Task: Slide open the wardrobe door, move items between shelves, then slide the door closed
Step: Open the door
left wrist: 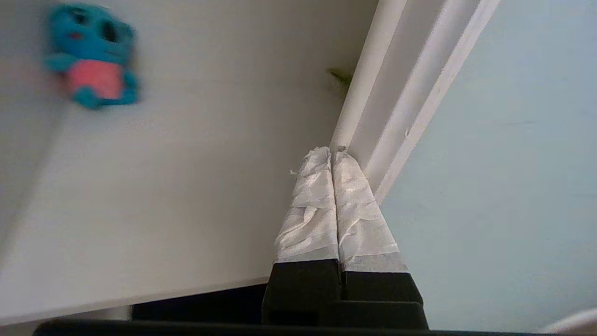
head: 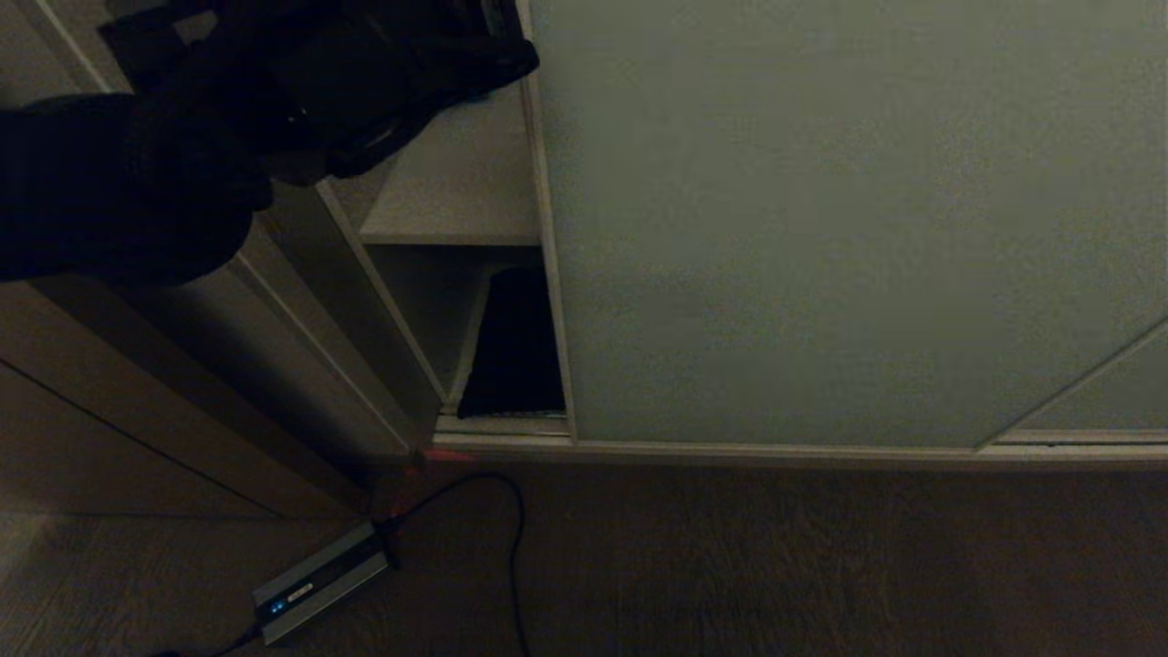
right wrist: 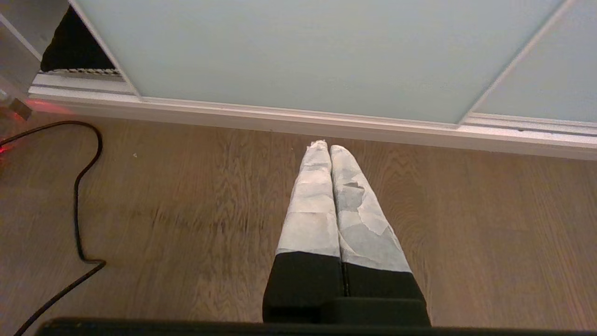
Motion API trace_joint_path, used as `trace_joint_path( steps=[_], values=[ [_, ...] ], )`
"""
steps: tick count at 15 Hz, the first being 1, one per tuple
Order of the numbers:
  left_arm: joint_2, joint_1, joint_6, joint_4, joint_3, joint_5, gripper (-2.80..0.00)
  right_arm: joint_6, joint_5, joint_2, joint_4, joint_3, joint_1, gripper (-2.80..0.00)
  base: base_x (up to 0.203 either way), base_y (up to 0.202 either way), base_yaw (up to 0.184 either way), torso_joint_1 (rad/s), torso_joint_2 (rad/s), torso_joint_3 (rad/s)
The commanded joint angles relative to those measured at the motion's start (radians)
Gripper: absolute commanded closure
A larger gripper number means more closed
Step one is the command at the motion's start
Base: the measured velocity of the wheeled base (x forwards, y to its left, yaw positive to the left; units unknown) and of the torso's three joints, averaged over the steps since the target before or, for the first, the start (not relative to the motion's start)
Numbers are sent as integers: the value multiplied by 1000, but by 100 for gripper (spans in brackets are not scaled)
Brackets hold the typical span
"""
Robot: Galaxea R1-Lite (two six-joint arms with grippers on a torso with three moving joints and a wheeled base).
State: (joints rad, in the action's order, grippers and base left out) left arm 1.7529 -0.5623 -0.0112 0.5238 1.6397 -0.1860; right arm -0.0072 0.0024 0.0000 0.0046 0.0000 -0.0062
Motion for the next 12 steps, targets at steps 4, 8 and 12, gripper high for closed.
trace_joint_path(
  steps=[4,8,12],
  values=[
    [112,-103,1,-5,119,-3,0,0,1,1,0,3,0,0,0,0,0,0,0,0],
    [199,-172,-4,-8,203,-5,0,0,1,0,0,3,0,0,0,0,0,0,0,0],
    [176,-178,-4,0,220,-17,0,0,1,0,0,3,0,0,0,0,0,0,0,0]
  ],
)
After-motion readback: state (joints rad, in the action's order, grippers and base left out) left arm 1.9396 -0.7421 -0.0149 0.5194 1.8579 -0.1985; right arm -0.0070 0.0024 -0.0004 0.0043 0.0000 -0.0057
